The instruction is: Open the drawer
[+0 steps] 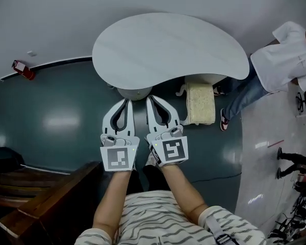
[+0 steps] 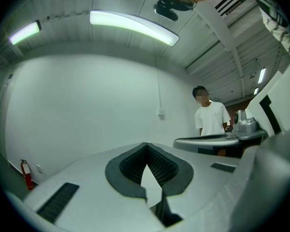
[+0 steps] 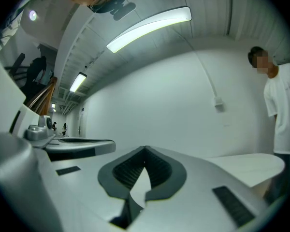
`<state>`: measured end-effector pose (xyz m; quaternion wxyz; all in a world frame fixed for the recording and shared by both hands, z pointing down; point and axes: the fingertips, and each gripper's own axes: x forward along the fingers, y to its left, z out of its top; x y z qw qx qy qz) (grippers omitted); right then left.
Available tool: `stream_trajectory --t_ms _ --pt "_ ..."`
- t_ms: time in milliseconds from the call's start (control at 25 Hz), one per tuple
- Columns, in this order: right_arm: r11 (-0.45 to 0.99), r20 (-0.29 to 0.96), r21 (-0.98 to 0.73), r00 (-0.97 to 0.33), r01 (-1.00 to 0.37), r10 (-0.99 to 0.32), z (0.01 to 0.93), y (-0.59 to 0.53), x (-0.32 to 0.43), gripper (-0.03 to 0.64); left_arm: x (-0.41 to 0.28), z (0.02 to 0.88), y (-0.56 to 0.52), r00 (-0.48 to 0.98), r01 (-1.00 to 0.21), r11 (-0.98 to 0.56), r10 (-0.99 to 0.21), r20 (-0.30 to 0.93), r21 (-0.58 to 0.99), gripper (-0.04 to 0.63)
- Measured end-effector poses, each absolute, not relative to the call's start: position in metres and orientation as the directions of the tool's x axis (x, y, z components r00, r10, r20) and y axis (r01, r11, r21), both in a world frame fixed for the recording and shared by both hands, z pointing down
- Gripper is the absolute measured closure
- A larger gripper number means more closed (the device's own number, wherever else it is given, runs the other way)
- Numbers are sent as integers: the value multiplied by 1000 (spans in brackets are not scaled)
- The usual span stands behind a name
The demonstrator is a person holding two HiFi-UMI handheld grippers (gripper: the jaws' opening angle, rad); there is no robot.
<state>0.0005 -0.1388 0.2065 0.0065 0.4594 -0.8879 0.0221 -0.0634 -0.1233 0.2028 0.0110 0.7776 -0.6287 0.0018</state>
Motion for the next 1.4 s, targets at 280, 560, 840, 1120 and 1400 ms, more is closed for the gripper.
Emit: stream_trajectory --t_ms 280,560,840,1120,1400 --pt "584 40 -41 -585 -811 -810 247 -150 -12 603 -73 226 -137 197 -980 -197 -980 -17 2 595" --pt "555 22 -52 -557 -830 -830 294 -176 -25 603 -91 294 -168 241 -970 -242 -969 45 -23 595" --pt "501 46 -76 -505 -862 -862 354 -184 -29 604 -99 352 -172 261 -965 -261 -964 43 -7 595" --pt "478 65 -94 -484 -874 -873 394 -192 -25 603 -92 387 -176 283 -959 -283 -958 47 10 595" --pt "458 86 -113 -468 -882 -880 456 -196 -21 603 -87 443 -176 288 -958 -286 -956 62 38 595"
